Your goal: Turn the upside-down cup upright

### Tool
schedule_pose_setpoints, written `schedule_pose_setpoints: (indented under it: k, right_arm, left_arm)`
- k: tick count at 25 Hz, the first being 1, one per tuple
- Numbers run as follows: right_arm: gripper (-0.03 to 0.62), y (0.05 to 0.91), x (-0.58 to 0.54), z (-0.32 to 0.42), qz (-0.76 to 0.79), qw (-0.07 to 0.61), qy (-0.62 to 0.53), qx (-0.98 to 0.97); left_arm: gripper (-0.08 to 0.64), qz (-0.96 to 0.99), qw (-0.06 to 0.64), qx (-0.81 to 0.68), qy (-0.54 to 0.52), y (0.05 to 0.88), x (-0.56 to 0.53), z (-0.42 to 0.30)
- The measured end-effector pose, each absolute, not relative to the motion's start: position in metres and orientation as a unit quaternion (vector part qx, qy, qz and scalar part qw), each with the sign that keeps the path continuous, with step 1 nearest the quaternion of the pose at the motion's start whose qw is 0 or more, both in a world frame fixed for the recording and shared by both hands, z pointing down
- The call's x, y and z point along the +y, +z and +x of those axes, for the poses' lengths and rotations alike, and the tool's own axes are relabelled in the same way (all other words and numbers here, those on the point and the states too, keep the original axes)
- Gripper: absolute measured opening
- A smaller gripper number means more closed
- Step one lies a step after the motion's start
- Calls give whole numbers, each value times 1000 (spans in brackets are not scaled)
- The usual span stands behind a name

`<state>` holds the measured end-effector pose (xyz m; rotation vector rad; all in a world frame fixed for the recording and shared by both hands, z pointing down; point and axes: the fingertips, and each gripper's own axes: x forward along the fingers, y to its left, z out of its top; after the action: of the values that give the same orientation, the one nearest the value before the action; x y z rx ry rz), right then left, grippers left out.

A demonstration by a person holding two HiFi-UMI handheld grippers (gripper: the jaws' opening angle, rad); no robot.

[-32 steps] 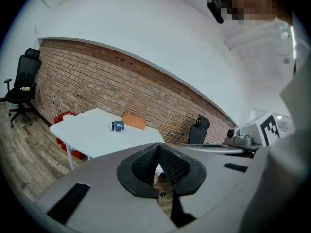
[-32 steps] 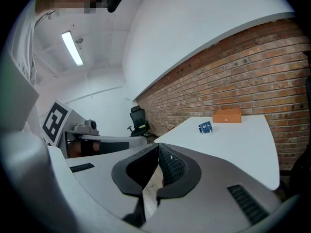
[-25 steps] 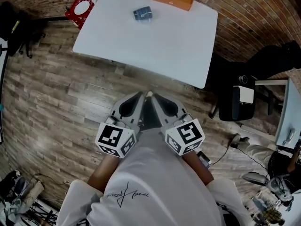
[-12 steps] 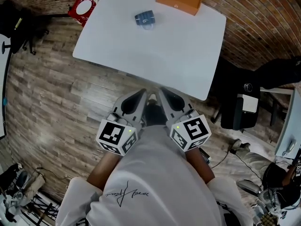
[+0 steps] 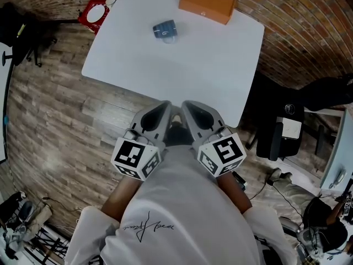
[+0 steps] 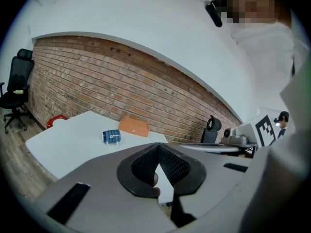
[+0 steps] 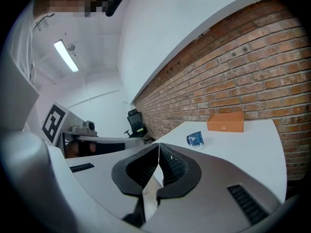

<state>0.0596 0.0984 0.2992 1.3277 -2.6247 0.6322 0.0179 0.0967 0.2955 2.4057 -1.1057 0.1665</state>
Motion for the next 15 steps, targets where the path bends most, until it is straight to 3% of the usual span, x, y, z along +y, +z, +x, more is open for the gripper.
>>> schedule_pose_setpoints:
  k: [15]
  right_arm:
    - [21,292,81,66,448,57,197,-870]
  left_arm:
    - [8,879,225,-415,62,289,79,18]
